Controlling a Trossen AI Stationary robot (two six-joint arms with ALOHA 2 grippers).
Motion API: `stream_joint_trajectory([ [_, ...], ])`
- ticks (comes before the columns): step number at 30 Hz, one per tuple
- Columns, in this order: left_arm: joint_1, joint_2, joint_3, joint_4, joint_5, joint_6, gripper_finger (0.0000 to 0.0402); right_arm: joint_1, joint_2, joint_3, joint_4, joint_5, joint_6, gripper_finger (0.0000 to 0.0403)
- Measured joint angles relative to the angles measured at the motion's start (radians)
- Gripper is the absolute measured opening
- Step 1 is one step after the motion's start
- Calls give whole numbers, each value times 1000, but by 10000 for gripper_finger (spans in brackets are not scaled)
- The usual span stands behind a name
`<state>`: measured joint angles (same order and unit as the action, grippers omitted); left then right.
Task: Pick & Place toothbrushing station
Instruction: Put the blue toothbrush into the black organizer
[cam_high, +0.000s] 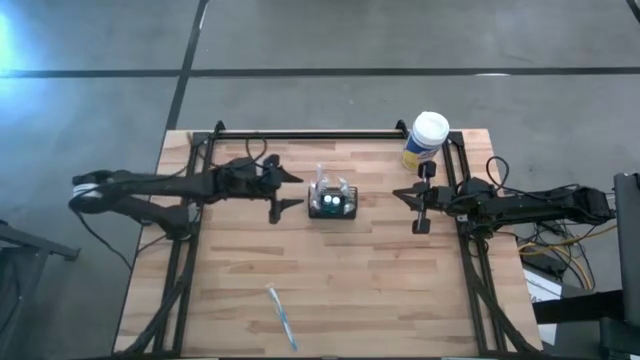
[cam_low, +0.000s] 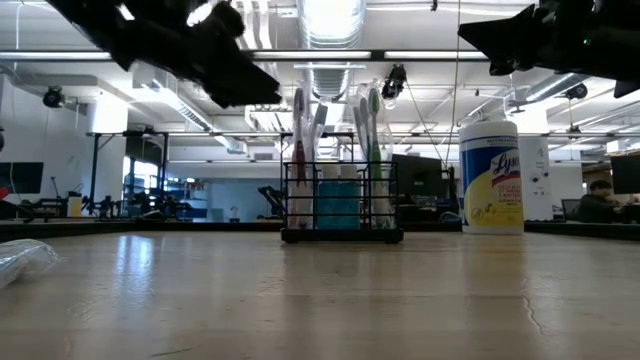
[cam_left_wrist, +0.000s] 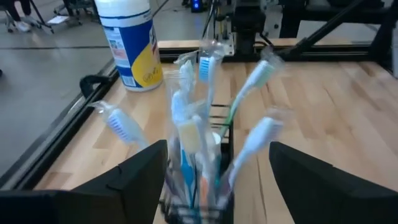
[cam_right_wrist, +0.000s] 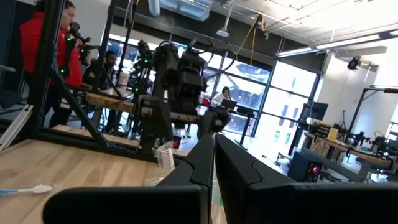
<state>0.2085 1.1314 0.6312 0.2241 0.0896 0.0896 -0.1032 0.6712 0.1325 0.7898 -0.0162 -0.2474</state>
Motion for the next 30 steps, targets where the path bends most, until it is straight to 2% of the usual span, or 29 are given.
stream_joint_trajectory([
  [3,0,-122,0,-97,-1,0,286,0,0,0,0,0,0,11],
  [5,0,-215,-14,-106,-2,-21,281,0,0,0,0,0,0,11],
  [8,0,-350,-57,-107,-9,-52,254,0,0,-2,0,0,1,11],
  [11,1,-465,-121,-113,-13,-77,201,0,0,-2,0,0,2,11],
  [18,1,-640,-281,-115,-12,-92,27,0,0,-2,-1,0,12,11],
  [19,1,-656,-298,-115,-11,-91,14,0,0,-2,-1,0,18,11],
  [30,1,-741,-425,-108,-7,-81,7,0,0,-2,-1,0,31,11],
])
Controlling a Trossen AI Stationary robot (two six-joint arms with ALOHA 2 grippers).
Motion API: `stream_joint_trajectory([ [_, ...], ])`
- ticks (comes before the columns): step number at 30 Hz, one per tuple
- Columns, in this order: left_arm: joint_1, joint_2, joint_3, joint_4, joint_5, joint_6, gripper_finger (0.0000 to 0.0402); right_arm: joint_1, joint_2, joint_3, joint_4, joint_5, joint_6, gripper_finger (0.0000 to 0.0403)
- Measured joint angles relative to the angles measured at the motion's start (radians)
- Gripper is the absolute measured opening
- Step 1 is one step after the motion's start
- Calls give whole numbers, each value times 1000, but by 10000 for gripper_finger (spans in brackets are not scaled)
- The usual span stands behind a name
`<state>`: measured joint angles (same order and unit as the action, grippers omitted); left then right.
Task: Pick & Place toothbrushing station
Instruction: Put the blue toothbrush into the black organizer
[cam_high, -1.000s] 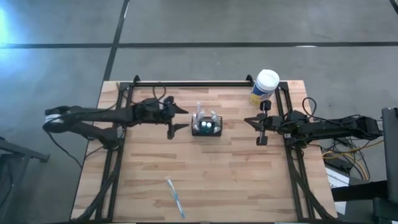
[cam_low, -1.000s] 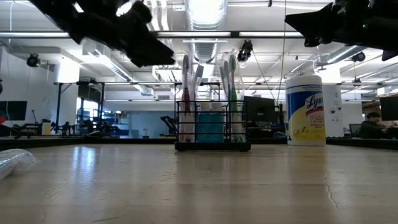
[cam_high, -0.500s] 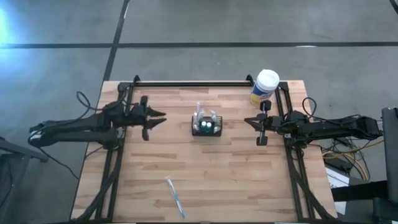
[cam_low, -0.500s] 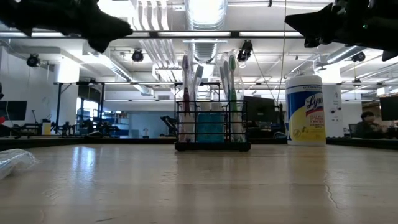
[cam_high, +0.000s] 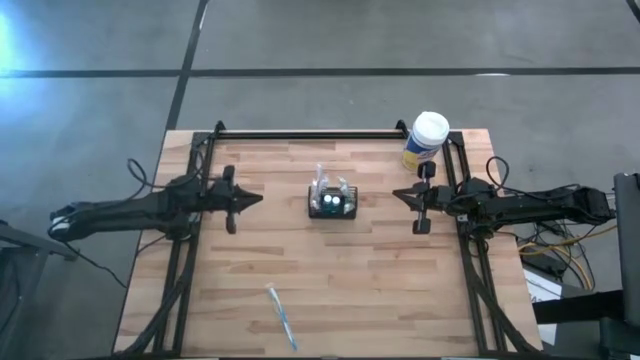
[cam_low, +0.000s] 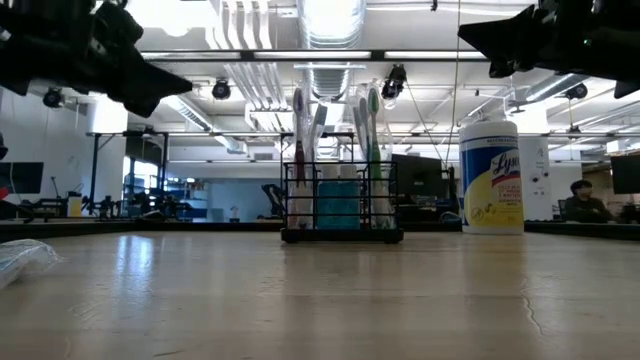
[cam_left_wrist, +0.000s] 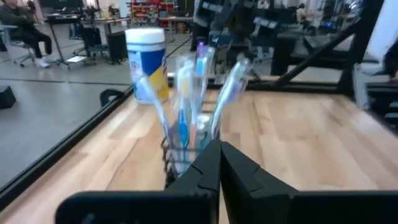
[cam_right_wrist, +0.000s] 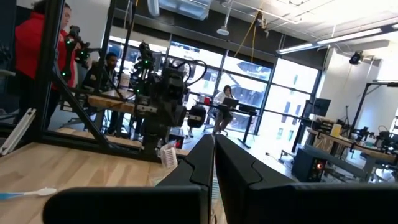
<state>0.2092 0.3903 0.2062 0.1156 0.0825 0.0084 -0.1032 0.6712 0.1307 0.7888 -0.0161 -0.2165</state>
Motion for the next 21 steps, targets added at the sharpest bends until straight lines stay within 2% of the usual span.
stream_joint_trajectory([
  [6,1,-25,-66,1,-119,3,4,-1,0,0,0,42,26,11],
  [14,0,-38,-95,5,-65,70,2,0,0,0,1,45,74,11],
  [18,1,-38,-95,5,-35,81,2,38,30,19,1,48,124,11],
  [21,1,-38,-95,3,-23,81,1,100,123,77,1,162,131,11],
])
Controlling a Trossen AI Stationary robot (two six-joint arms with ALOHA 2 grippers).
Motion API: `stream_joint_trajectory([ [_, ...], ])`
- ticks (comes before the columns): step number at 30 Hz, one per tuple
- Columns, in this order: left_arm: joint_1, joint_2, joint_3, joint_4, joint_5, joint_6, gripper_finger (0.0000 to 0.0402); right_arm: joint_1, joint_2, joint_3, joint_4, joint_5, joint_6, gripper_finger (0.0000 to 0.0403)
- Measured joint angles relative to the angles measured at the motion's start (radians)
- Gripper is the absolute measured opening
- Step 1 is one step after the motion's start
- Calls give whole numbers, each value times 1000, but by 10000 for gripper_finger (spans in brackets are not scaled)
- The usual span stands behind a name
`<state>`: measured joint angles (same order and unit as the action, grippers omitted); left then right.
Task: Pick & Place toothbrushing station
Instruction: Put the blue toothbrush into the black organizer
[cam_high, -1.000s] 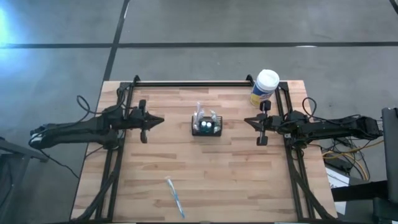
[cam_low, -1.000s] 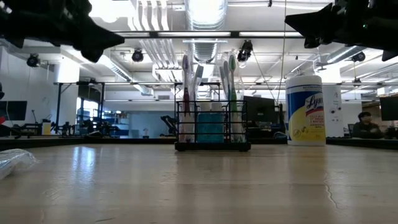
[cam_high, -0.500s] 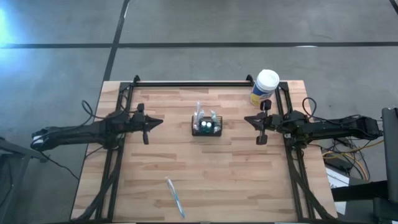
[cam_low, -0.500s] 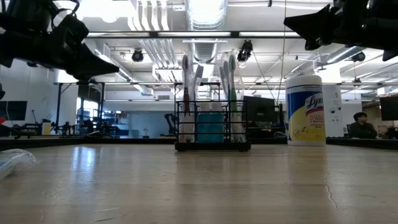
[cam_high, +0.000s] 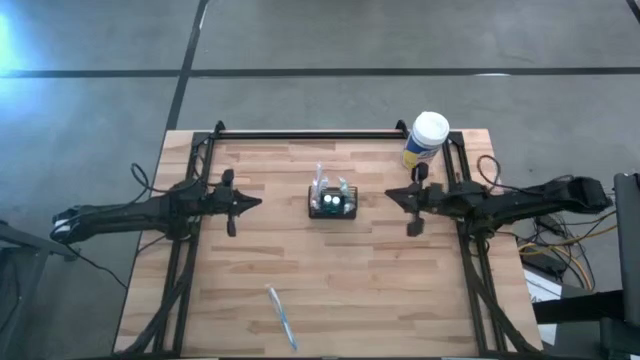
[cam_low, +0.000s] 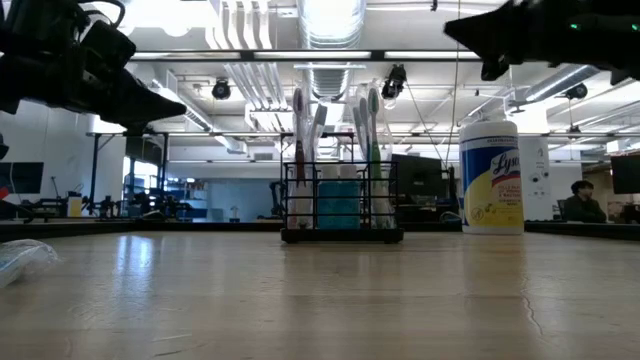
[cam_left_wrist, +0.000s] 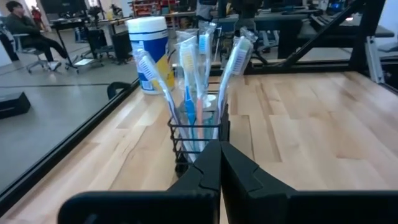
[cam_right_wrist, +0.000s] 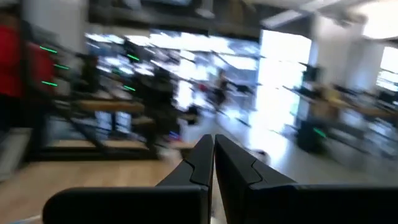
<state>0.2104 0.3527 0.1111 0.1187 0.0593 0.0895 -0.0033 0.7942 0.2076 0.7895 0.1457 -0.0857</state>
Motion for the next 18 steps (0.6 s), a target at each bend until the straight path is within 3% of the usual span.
stream_joint_trajectory([
  [4,0,0,0,-9,17,-7,1,57,186,118,-52,222,5,11],
  [18,0,-6,43,-59,37,-71,5,217,815,737,-390,242,343,11],
])
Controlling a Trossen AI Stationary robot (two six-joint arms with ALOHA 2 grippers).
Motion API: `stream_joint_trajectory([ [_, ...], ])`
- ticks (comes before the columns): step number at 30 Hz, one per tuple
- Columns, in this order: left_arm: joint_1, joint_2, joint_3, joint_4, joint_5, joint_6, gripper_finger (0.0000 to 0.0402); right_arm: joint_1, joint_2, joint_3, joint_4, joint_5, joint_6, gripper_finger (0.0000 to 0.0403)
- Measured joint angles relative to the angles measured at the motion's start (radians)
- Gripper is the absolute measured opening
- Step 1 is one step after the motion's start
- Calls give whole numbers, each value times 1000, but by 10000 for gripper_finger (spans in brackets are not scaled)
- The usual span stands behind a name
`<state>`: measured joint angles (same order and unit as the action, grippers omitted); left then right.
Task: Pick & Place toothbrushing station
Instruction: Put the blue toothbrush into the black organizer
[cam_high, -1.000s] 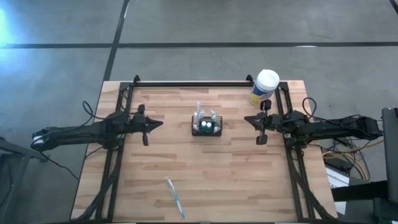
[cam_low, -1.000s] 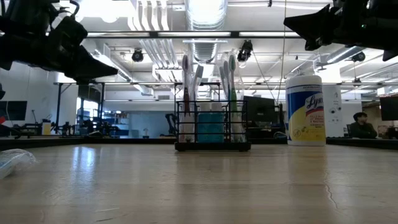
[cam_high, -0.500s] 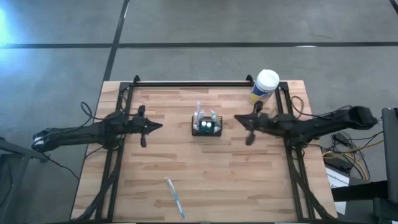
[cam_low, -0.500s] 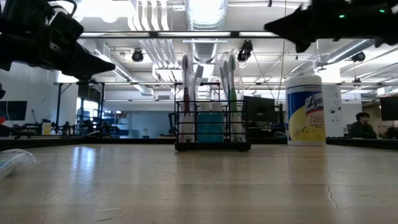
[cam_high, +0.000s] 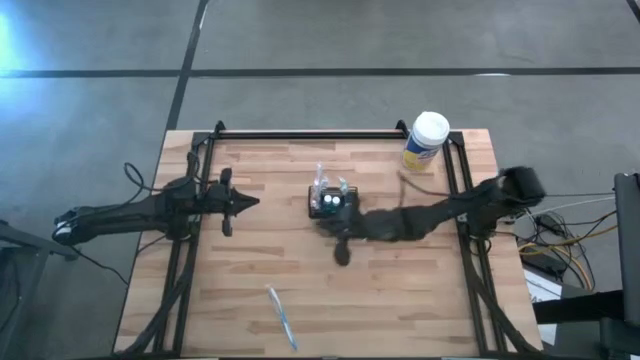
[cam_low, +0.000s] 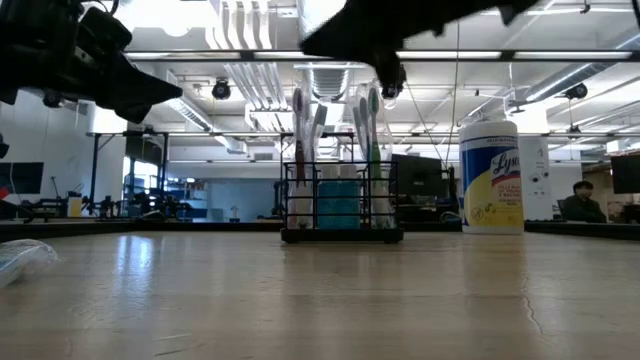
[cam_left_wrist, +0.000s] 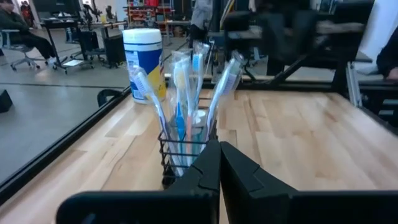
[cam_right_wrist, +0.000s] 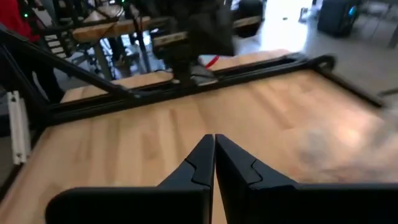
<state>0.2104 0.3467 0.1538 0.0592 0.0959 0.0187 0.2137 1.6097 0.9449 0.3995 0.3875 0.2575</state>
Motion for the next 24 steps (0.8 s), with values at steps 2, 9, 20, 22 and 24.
stream_joint_trajectory([
  [2,0,-6,7,0,0,-25,6,30,74,115,-82,13,38,11],
  [9,0,-64,10,-3,0,-83,11,116,323,571,-609,110,285,36],
  [20,0,-162,10,-83,1,-135,10,200,703,1246,-1099,114,489,153],
  [22,0,-171,10,-103,1,-146,10,210,760,1349,-1166,119,527,166],
  [24,0,-177,9,-118,1,-154,9,219,804,1414,-1206,120,569,173],
])
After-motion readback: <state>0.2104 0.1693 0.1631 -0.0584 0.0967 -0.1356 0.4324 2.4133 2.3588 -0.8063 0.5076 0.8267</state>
